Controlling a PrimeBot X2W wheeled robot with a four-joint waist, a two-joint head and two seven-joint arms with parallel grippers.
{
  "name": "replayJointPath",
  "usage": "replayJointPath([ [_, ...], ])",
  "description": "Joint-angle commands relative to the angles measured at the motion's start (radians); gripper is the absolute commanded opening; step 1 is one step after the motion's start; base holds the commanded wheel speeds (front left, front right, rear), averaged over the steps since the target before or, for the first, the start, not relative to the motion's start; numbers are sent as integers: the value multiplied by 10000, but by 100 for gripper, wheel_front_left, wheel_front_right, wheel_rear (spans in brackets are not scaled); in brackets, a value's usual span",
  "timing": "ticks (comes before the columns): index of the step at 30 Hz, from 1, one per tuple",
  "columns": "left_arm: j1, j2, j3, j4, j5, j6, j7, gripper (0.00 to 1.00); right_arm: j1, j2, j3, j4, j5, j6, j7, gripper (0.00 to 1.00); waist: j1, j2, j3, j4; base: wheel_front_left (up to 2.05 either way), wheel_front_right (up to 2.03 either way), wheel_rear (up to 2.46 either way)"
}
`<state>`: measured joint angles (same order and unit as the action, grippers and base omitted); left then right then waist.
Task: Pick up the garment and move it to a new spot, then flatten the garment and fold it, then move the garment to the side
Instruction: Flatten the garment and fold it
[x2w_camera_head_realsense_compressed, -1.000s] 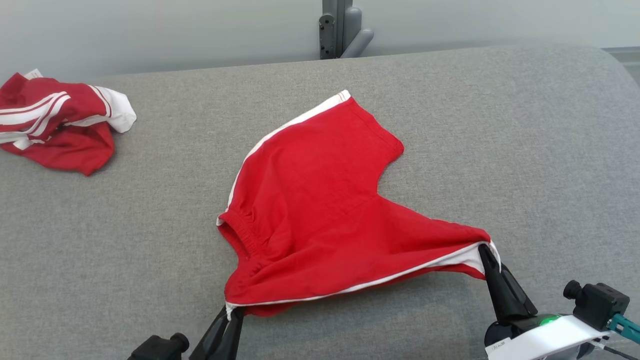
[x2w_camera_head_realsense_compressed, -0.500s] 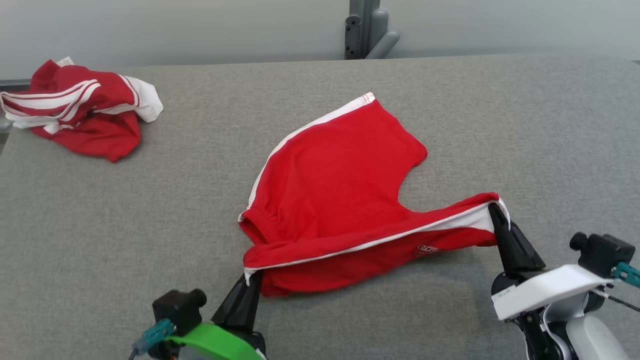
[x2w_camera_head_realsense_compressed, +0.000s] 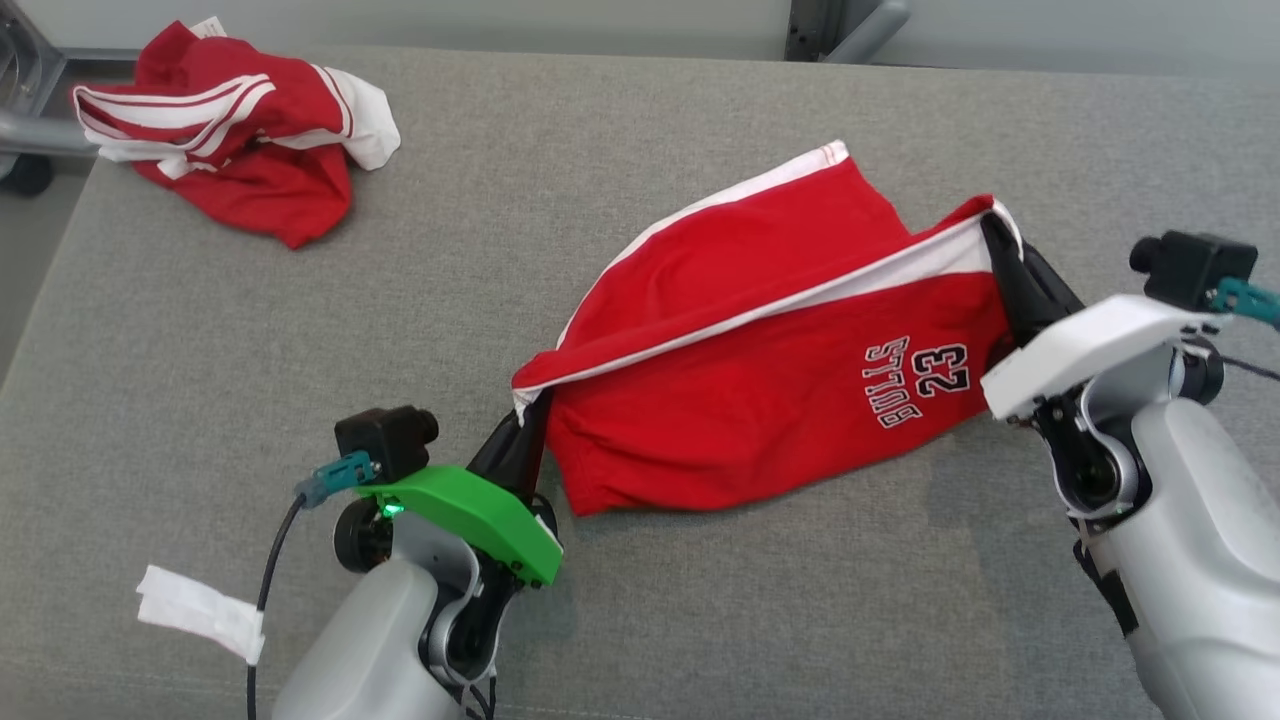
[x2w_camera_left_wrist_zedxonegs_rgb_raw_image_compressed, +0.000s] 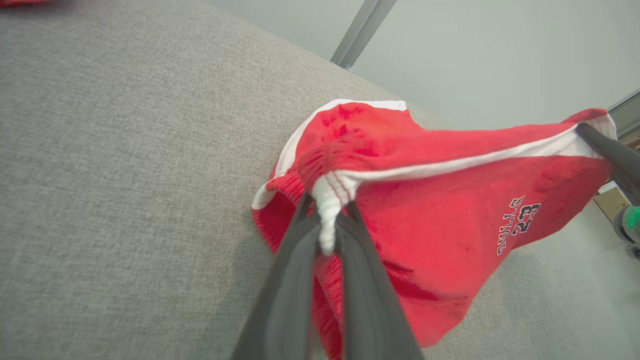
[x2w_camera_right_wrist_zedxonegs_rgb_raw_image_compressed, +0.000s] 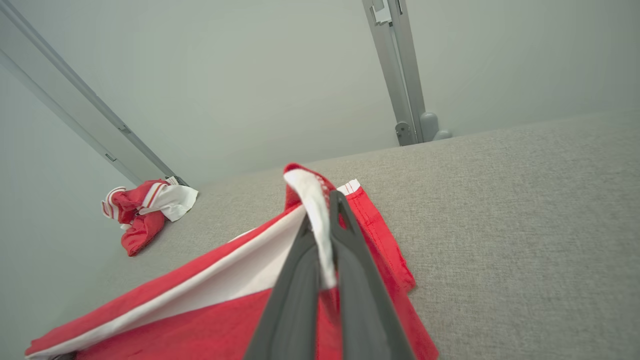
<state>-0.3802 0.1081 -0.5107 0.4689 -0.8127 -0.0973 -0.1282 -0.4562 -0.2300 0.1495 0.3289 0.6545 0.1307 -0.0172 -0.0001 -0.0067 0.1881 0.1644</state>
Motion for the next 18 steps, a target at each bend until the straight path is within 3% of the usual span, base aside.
replayJointPath([
  [1, -446, -92, 50, 313, -178, -73, 139, 0, -582, -98, 123, 472, -86, 0, 98, 0, 1, 67, 433, 332, 0, 0, 0],
  [11, -2324, -492, -148, 2106, -761, -162, 458, 0, -3861, -323, 913, 3813, -194, -1, 335, 0, 1, 67, 1375, 768, 0, 0, 0],
  [18, -2992, -570, -764, 2385, -1327, -248, 327, 0, -5414, -456, 1655, 5555, -191, -3, 378, 0, 1, 67, 1795, 1085, 0, 0, 0],
])
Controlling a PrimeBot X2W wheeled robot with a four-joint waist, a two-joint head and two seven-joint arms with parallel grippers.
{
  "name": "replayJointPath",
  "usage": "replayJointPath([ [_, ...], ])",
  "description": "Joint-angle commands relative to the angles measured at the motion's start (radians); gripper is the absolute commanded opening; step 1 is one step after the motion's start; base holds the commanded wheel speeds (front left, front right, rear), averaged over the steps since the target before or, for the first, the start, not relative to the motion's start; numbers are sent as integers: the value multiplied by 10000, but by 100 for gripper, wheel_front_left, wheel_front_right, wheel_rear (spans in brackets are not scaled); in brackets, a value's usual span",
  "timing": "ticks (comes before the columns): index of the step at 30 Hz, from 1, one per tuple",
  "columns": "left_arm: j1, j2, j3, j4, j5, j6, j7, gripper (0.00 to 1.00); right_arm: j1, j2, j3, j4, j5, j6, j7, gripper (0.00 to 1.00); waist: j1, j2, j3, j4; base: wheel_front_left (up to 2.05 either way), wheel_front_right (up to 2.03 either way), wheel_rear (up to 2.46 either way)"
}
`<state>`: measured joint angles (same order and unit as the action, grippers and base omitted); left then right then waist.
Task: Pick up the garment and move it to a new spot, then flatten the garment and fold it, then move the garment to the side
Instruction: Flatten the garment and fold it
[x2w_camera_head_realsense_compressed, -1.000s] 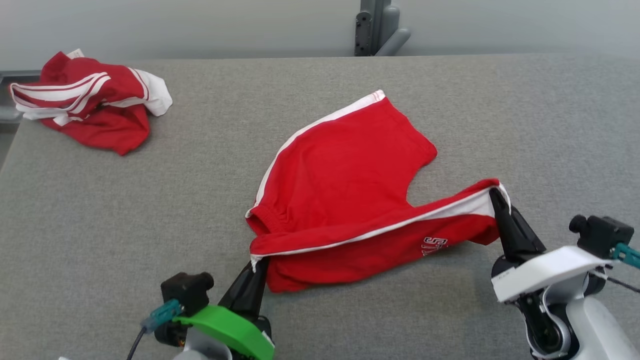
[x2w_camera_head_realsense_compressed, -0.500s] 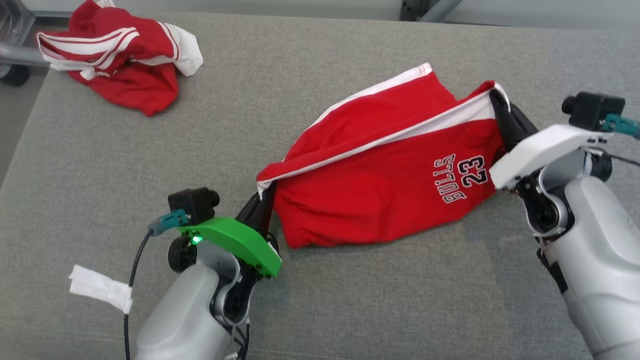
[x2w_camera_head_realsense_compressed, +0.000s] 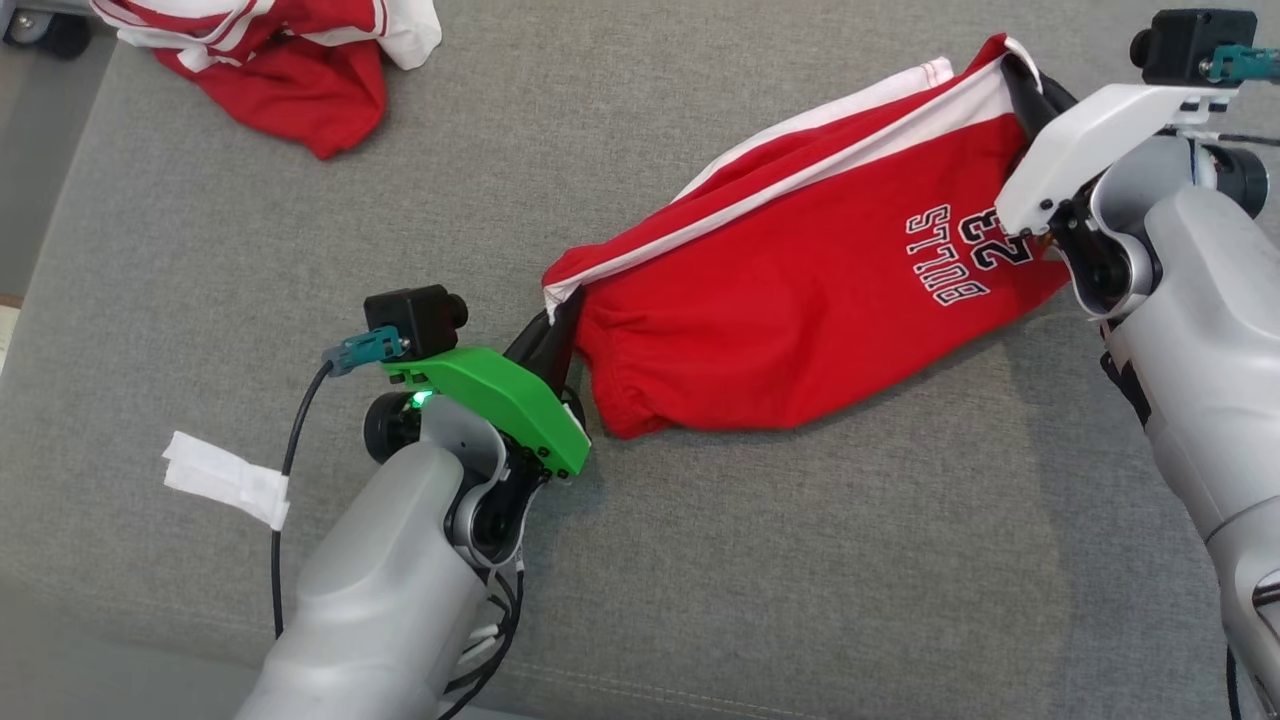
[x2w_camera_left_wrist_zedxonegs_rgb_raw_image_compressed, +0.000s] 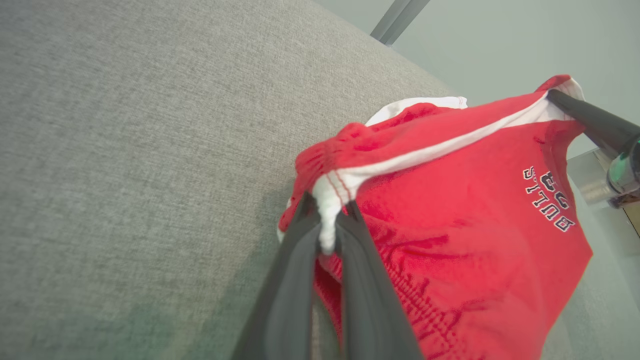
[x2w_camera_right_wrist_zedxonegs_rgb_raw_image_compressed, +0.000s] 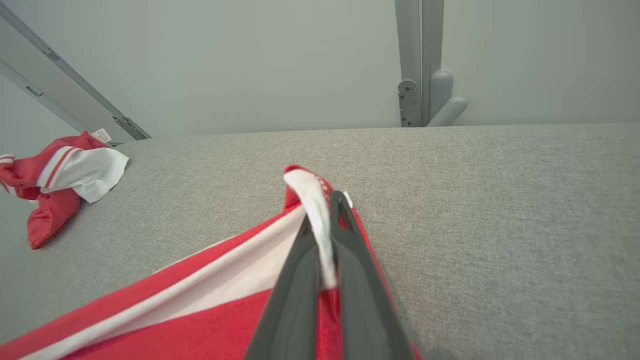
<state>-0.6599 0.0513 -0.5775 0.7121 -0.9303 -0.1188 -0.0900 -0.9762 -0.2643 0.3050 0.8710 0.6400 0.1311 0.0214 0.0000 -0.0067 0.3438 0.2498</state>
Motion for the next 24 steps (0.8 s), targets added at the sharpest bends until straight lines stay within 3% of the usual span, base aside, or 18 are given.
replayJointPath([
  [1, -263, -2, -237, -98, -291, -41, -82, 0, -377, -141, 236, 326, -39, -7, -3, 0, 0, 67, 290, 275, 0, 0, 0],
  [9, -763, -4, -1154, -394, -968, 215, -384, 0, -1324, -348, 1135, 1377, -29, -7, -30, 0, 0, 67, 589, 569, 0, 0, 0],
  [10, -829, -3, -1236, -453, -1050, 257, -479, 7, -1433, -356, 1208, 1517, -14, -5, -77, 0, 0, 67, 618, 602, 0, 0, 0],
  [11, -873, -2, -1310, -507, -1113, 316, -583, 9, -1539, -380, 1276, 1669, -13, -5, -105, 9, 0, 67, 643, 638, 0, 0, 0],
  [12, -894, -2, -1366, -542, -1145, 367, -672, 9, -1623, -385, 1347, 1802, -12, -5, -145, 25, 0, 67, 659, 671, 0, 0, 0],
  [13, -930, -2, -1516, -586, -1268, 466, -785, 7, -1772, -429, 1500, 2028, 9, -5, -219, 82, 0, 67, 676, 736, 0, 0, 0],
  [14, -947, -1, -1569, -588, -1328, 519, -811, 7, -1825, -444, 1576, 2109, 29, -5, -255, 100, 0, 67, 678, 763, 0, 0, 0],
  [15, -963, -3, -1643, -579, -1346, 562, -837, 9, -1874, -458, 1655, 2176, 56, -5, -300, 100, 0, 67, 679, 787, 0, 0, 0],
  [20, -1036, -3, -1883, -502, -1570, 664, -945, 37, -2032, -517, 2166, 2307, 180, -7, -404, 100, 0, 67, 679, 828, 0, 0, 0],
  [22, -1107, -3, -1973, -435, -1560, 695, -1043, 76, -2135, -603, 2464, 2260, 333, -5, -413, 100, 0, 67, 683, 815, 0, 0, 0],
  [23, -1134, -2, -2005, -416, -1504, 691, -1077, 91, -2175, -645, 2558, 2220, 392, -5, -422, 100, 0, 67, 679, 809, 0, 0, 0],
  [24, -1146, -2, -2002, -398, -1488, 683, -1127, 100, -2217, -705, 2655, 2185, 447, -7, -441, 100, 0, 67, 669, 799, 0, 0, 0],
])
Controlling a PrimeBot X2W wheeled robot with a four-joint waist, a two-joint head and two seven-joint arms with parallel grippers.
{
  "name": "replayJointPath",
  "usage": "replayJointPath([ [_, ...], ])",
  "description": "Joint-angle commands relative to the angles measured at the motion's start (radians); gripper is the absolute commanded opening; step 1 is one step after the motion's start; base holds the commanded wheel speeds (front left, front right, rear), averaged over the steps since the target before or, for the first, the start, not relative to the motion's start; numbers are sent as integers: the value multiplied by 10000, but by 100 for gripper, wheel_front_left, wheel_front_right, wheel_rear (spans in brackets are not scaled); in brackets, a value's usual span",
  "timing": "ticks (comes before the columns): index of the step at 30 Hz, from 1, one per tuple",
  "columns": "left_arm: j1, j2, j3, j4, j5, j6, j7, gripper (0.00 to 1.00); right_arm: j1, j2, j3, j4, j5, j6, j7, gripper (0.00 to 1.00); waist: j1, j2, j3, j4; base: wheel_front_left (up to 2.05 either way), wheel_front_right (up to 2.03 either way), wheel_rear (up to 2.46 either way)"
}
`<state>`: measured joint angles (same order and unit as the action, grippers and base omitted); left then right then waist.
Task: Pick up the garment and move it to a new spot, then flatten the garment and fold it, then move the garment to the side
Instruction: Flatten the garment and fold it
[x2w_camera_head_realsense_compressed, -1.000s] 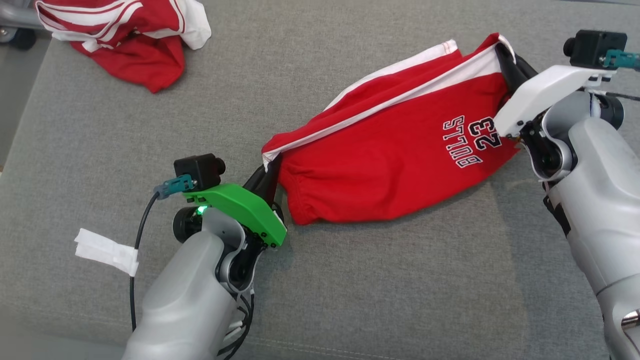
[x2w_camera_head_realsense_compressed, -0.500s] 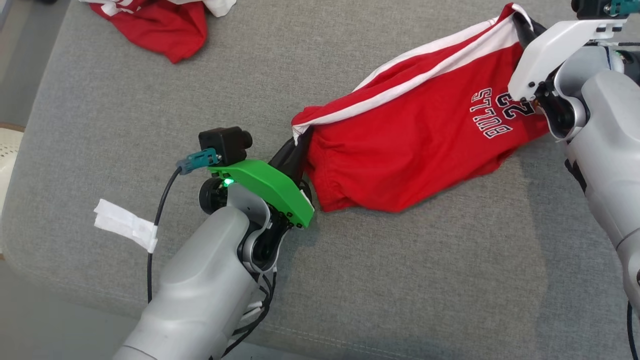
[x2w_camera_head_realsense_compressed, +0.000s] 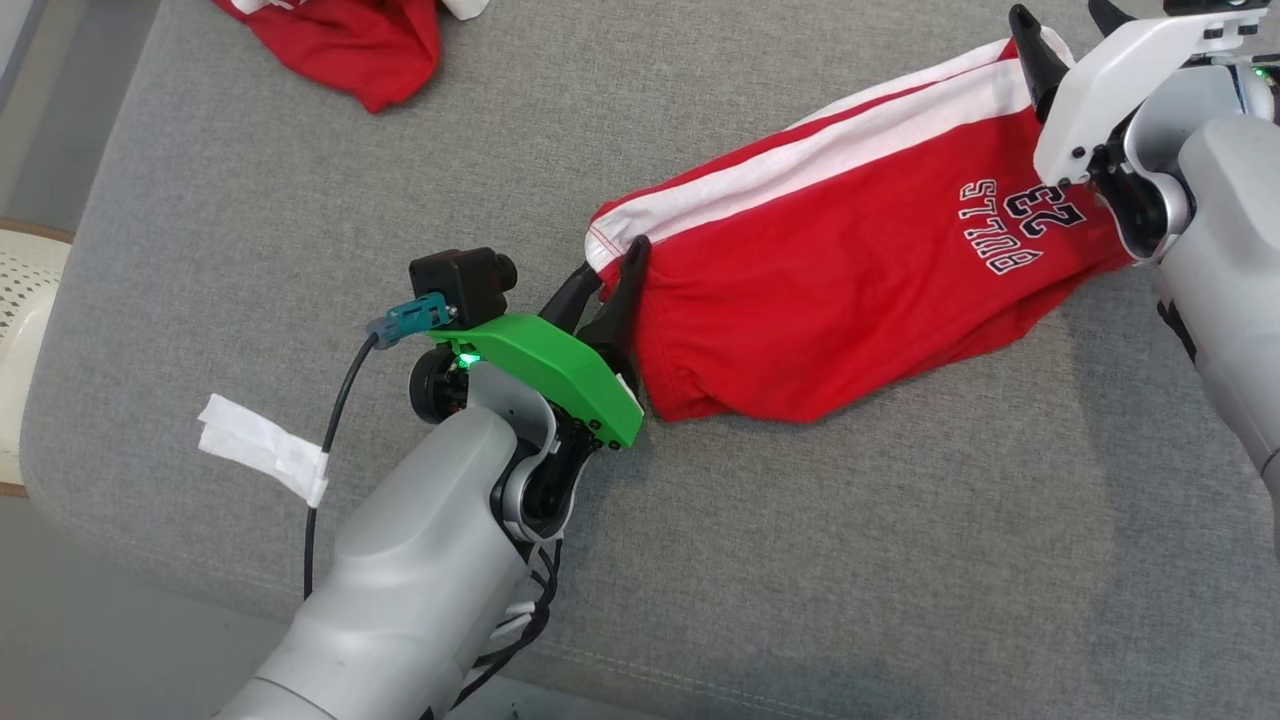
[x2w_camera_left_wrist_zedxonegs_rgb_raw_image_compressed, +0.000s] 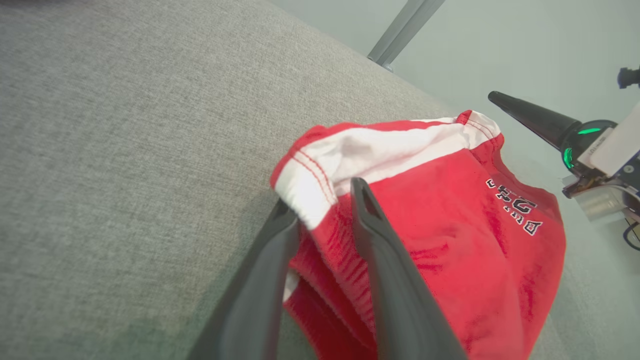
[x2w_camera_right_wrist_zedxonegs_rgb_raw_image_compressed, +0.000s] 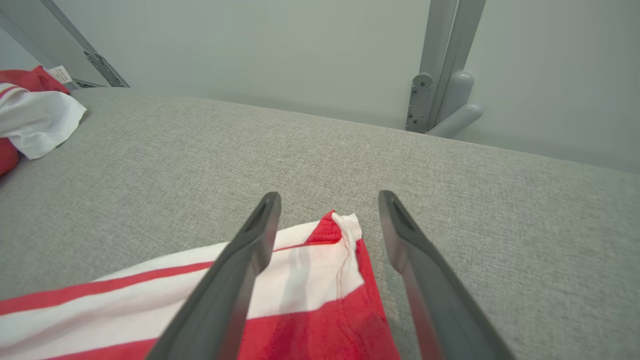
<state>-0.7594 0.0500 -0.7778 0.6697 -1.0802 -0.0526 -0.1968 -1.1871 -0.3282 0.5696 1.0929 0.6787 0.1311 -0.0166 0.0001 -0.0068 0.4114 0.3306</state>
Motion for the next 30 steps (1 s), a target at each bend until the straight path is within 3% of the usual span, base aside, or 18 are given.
replayJointPath([
  [1, -167, 13, 4, 30, 68, 12, -116, 100, -126, -125, 97, -68, 144, -7, -67, 100, -1, 68, -24, -20, 0, 0, 0],
  [11, 518, 664, 359, -669, 787, 218, -629, 100, 111, -754, 754, -499, 1092, -5, -307, 100, -1, 68, -446, -272, 0, 0, 0],
  [19, 2033, 1304, 1860, -2961, 3120, 1122, -684, 100, 949, -1105, 1427, -1216, 2061, -5, -520, 100, -1, 68, -1000, -631, 0, 0, 0],
  [30, 4305, 1270, 3404, -5174, 4820, 1488, -688, 100, 1898, -1074, 2152, -913, 2783, -5, -312, 100, -1, 68, -1305, -719, 0, 0, 0],
])
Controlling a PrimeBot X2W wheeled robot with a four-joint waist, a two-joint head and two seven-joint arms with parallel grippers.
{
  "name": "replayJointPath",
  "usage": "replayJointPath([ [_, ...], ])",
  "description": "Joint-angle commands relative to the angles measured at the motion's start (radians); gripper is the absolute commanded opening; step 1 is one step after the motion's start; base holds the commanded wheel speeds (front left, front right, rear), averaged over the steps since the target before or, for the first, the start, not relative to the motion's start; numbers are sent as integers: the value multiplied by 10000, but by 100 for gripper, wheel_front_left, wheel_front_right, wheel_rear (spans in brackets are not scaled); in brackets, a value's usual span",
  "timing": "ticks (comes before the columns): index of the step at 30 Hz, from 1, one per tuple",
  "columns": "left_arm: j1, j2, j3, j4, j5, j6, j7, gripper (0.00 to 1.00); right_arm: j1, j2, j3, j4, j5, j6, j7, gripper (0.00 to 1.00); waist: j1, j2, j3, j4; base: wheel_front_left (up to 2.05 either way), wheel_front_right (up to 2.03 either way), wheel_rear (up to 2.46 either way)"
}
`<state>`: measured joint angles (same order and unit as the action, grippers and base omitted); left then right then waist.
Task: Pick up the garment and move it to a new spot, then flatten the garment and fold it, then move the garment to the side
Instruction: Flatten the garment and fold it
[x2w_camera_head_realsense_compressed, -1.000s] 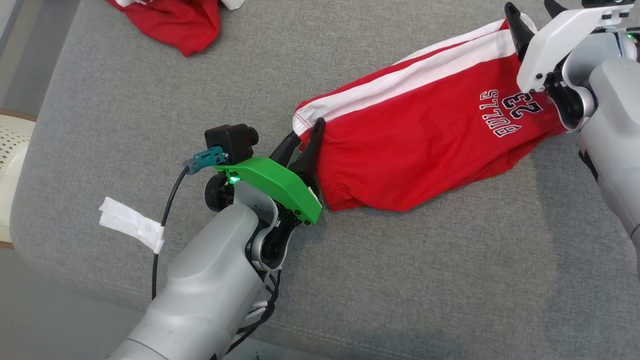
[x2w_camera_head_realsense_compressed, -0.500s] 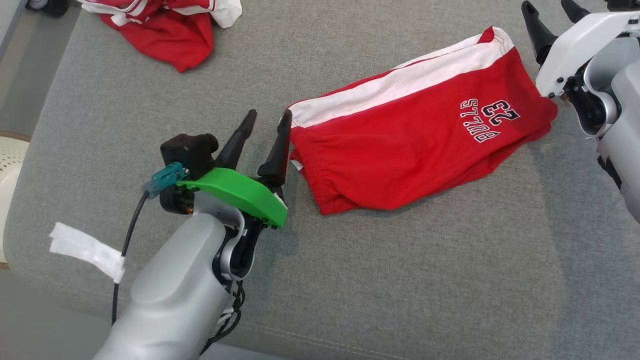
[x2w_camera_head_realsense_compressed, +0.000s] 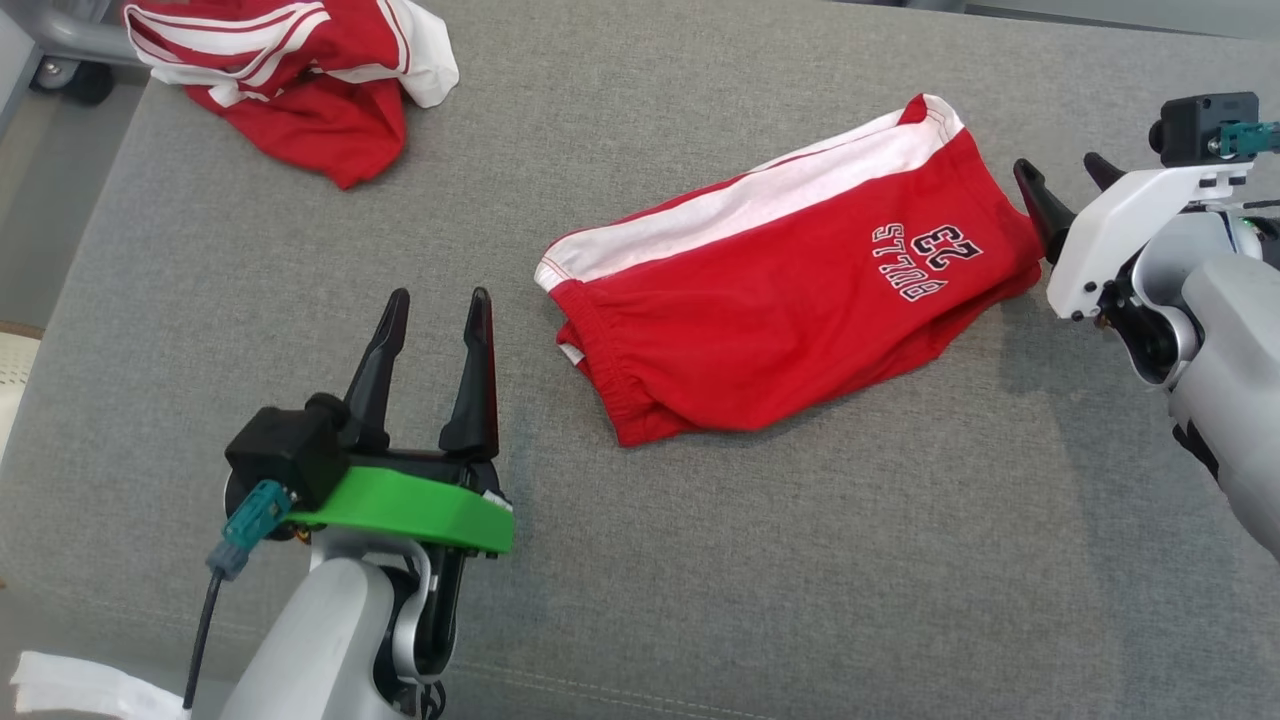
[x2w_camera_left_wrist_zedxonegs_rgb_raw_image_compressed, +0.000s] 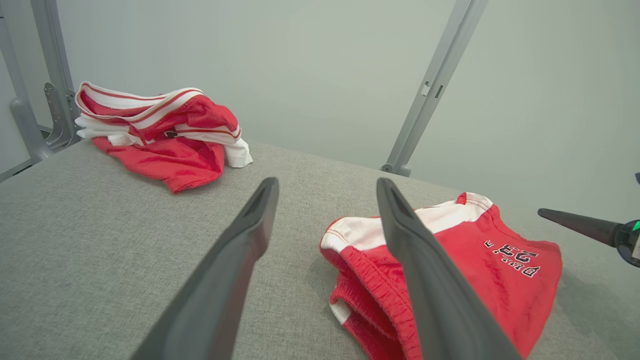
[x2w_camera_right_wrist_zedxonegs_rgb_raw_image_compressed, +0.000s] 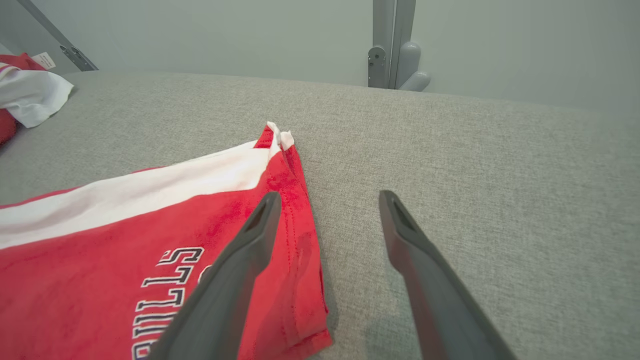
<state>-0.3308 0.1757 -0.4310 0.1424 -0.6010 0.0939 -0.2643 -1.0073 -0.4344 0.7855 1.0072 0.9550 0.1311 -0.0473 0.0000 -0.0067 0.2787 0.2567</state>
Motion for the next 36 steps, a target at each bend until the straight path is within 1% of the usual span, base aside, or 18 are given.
replayJointPath([
  [1, 199, -28, 35, -31, 146, -8, 1, 100, 137, 49, 25, 68, 63, -5, 6, 100, 0, 67, 50, 60, 0, 0, 0],
  [6, 726, -187, 462, -373, 434, -153, 0, 100, 89, 257, 84, 703, 253, -7, 163, 100, 0, 67, 261, 334, 0, 0, 0],
  [12, 1011, -337, 810, -382, 647, -342, 0, 100, -87, 504, 76, 1541, 466, -5, 462, 100, 0, 67, 438, 616, 0, 0, 0],
  [15, 1081, -422, 948, -347, 748, -427, 0, 100, -46, 683, 92, 1755, 594, -5, 653, 100, 0, 67, 454, 676, 0, 0, 0],
  [17, 1135, -461, 1043, -306, 804, -496, 0, 100, -16, 749, 125, 1801, 674, -2, 819, 80, 0, 67, 448, 681, 0, 0, 0],
  [18, 1152, -478, 1091, -294, 834, -512, 0, 100, -3, 782, 142, 1807, 708, -2, 877, 45, 0, 67, 442, 675, 0, 0, 0],
  [19, 1163, -498, 1139, -280, 845, -534, -1, 100, 15, 816, 157, 1800, 762, -2, 944, 36, 0, 67, 435, 664, 0, 0, 0],
  [20, 1170, -516, 1188, -266, 842, -558, -1, 100, 29, 841, 148, 1773, 832, -4, 1022, 36, 0, 67, 427, 648, 0, 0, 0],
  [21, 1178, -532, 1237, -268, 853, -574, -1, 100, 35, 852, 143, 1744, 889, -4, 1080, 0, 0, 67, 419, 628, 0, 0, 0],
  [28, 1293, -601, 1461, -242, 1094, -720, -1, 100, 33, 834, -8, 1338, 1327, -7, 715, 0, 0, 67, 267, 334, 0, 0, 0],
  [32, 1420, -628, 1499, -202, 1205, -765, -1, 100, 320, 802, -168, 709, 1776, -7, 335, 0, 0, 67, 36, 54, 0, 0, 0],
  [36, 1563, -594, 1529, -210, 1251, -828, -1, 100, 855, 583, -235, 68, 2147, -7, -49, 0, 0, 67, -211, -331, 0, 0, 0],
])
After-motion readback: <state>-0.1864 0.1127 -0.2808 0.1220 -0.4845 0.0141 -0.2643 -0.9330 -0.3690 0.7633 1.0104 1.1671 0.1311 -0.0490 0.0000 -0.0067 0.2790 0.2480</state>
